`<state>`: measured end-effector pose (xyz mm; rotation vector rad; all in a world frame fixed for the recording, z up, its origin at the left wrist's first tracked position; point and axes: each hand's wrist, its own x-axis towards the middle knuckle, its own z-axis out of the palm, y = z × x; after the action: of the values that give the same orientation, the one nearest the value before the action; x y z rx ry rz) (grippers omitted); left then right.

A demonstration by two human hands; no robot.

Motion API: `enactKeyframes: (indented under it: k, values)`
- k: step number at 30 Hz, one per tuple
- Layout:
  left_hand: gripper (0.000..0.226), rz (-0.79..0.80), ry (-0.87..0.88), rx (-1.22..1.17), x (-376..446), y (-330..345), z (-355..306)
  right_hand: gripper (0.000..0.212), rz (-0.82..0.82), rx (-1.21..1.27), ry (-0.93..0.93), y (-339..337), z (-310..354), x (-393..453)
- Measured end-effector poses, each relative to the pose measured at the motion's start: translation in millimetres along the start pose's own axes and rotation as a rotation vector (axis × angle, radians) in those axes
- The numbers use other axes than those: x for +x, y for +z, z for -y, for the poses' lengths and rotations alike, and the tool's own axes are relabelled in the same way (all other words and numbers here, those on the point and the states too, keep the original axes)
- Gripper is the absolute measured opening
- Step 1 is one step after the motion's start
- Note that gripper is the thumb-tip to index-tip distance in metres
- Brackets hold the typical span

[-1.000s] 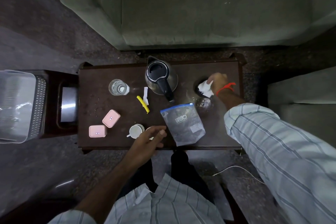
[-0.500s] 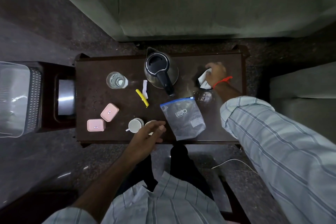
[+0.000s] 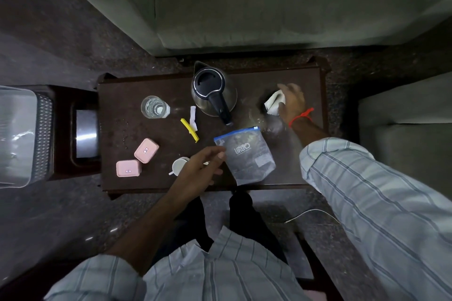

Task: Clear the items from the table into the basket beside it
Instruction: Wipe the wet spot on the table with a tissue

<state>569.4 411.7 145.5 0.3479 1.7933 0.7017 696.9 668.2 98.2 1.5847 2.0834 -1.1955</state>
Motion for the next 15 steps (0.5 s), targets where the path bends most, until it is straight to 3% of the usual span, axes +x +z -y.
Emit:
enactKeyframes:
  k: [2,7,12,15]
  values:
    - [0.028,0.004,0.018,0.006,1.2,-0.7,-3.0,0.075,-0.091,0.044,-0.037,9.3,1.6,0.5]
    - [0.031,-0.033,0.092,-0.059,0.4,0.7,-5.5,0.064,-0.269,-0.051,-0.214,59.4,-23.9,-10.0]
    - [0.047,-0.124,0.27,0.009,-5.1,-12.1,15.1,0.068,-0.221,-0.037,-0.307,108.4,-2.6,-44.0]
    - [0.051,-0.155,0.265,0.13,-3.8,-30.5,45.7,0.07,-0.123,-0.09,-0.323,139.2,8.0,-65.4]
